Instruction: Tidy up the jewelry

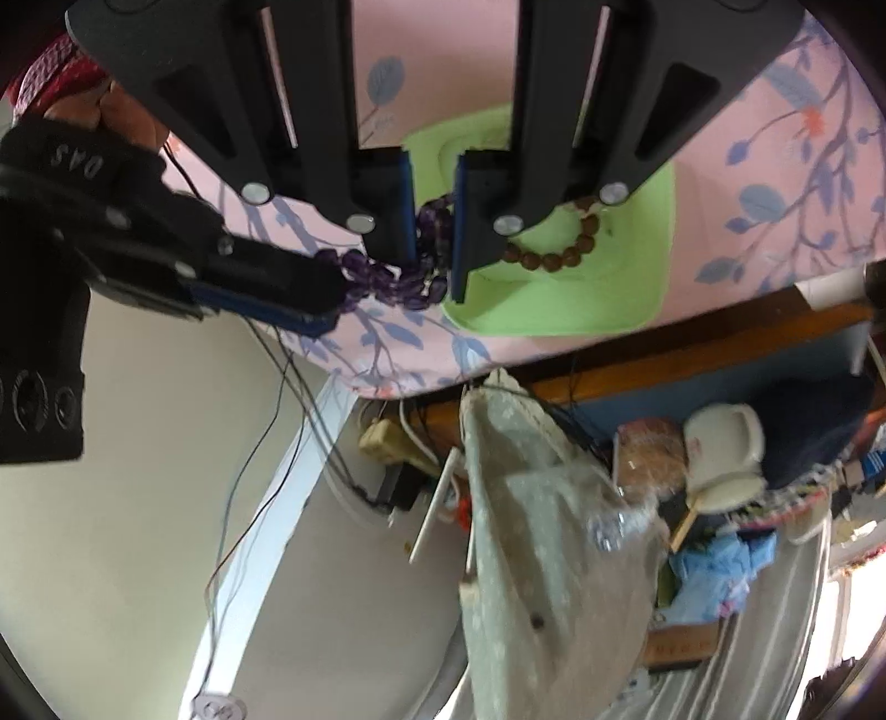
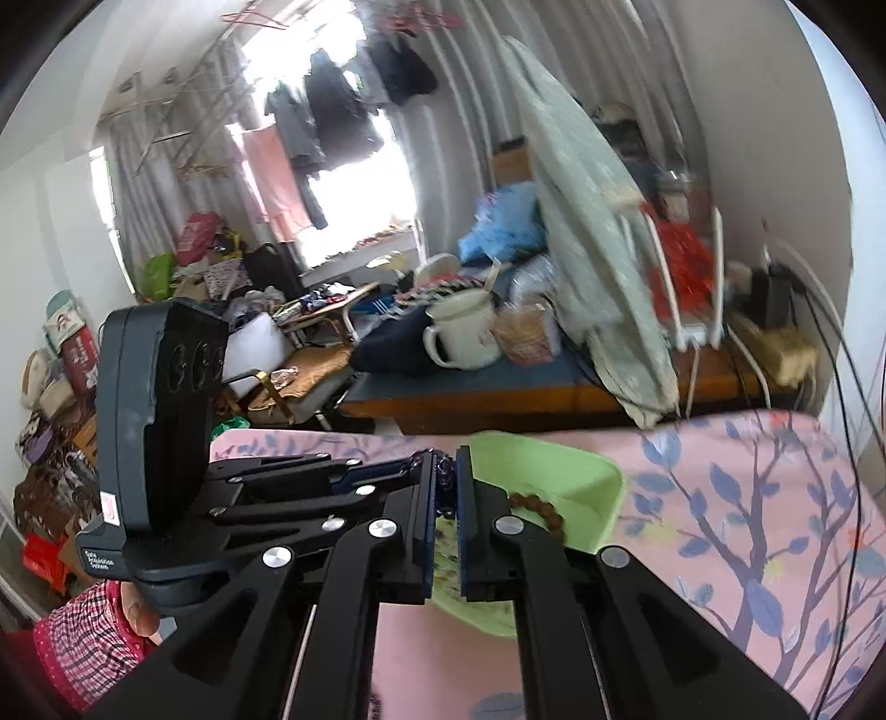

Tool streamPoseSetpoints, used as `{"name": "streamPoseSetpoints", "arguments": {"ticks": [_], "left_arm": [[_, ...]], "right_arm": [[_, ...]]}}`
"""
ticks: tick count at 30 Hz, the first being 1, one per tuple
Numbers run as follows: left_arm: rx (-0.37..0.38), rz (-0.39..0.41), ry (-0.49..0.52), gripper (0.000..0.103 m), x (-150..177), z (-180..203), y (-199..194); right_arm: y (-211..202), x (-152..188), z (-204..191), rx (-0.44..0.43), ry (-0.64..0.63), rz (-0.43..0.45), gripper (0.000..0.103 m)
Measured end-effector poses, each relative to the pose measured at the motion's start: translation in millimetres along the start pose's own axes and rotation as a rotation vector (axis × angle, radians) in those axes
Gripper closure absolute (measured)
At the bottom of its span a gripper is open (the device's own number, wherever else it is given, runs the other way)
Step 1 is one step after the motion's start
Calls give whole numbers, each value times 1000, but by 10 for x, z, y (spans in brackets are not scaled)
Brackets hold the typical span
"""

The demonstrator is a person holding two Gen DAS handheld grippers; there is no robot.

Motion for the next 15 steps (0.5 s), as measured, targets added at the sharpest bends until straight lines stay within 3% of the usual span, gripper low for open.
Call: {"name": "streamPoseSetpoints", "arguments": {"ticks": [6,11,15], "left_arm": [[0,-76,-23,93,171,-78,408],[-50,-179,-59,93,388,-237,663],[-95,-277,-87,81,552,-373,800]], "right_arm": [[155,306,226,-7,43,-42,103],[313,498,243,-17,56,-97,103],[412,623,257,-1,78,-150,103]]}}
Point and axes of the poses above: each gripper's, at about its wrist camera, not at the fingertips, and y roughly the way its jaws point, z to its right, x to its underside, the point moved 9 cm from there along y, roughly the way its jaws point, and after that the axes turned 9 degrees about -y, right-handed, at the moved point
